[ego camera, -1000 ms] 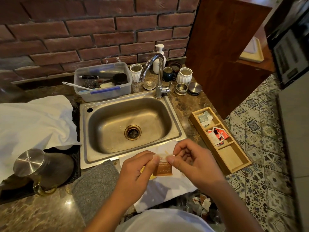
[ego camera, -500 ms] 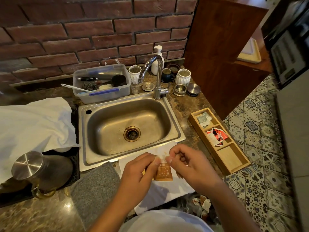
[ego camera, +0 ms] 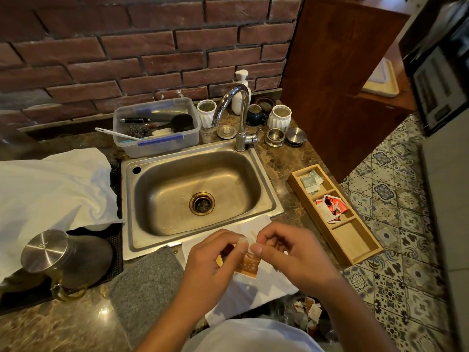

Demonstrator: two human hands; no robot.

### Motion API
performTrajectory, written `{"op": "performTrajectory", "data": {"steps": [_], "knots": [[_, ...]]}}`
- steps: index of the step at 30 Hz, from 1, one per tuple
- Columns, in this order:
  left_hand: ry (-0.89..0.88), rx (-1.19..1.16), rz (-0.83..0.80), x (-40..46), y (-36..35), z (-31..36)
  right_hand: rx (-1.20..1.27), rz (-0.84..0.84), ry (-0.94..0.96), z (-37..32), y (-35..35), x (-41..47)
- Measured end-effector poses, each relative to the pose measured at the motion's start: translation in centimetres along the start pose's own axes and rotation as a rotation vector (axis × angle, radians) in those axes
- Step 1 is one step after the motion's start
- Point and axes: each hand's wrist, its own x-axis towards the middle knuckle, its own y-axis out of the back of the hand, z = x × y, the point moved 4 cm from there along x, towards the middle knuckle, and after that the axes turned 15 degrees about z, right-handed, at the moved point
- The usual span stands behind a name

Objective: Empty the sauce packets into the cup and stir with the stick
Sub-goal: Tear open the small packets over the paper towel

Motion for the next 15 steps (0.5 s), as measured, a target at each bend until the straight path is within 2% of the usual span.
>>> {"op": "performTrajectory", "data": {"steps": [4, 7, 9, 15], "knots": [[0.033, -0.021, -0.007, 0.24, -0.05, -0.33, 0.057, 0.012, -0.036, 0.34, 0.03, -0.1], [0.1, -0.082, -0.024, 0.29, 0.02, -0.4, -0.161, 0.097, 0.006, 0.89, 0.17, 0.13], [0.114, -0.102, -0.041, 0.24, -0.05, -0.33, -0.236, 0.084, 0.052, 0.78, 0.17, 0.02], [0.093, -0.103, -0.06, 0.15, -0.41, -0.11, -0.065, 0.069, -0.01, 0.33, 0.35, 0.05]]}}
